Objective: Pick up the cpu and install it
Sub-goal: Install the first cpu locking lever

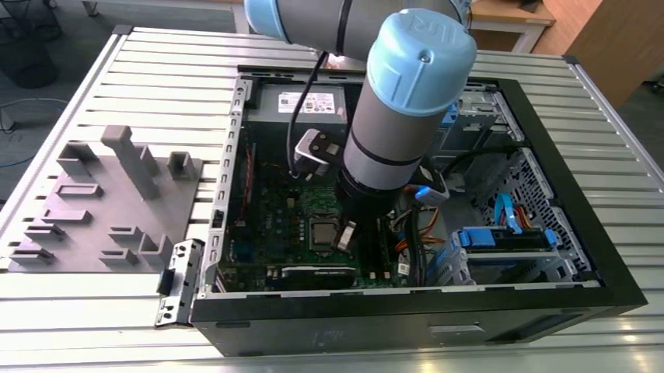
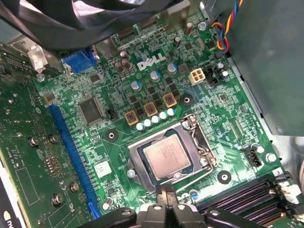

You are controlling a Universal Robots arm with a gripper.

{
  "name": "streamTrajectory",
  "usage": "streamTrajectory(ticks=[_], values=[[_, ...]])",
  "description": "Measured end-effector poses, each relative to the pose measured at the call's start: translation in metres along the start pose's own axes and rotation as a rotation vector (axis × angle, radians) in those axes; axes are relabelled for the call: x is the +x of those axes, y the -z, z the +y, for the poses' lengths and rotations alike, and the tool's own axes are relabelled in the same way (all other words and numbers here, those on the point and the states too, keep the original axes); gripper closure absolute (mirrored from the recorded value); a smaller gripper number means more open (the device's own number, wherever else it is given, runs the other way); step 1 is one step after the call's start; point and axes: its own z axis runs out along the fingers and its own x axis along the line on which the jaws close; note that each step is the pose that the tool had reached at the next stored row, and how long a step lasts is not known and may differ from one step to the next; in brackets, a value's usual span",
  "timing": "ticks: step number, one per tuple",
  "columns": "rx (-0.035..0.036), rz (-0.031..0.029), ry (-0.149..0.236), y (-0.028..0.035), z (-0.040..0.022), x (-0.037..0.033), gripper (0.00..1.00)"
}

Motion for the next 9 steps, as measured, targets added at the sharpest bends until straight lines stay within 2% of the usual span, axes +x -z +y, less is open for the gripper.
streamTrajectory(ticks=[9], values=[[-0.0006, -0.0010, 0.000, -0.0036, -0.0020, -0.0007, 0.89]])
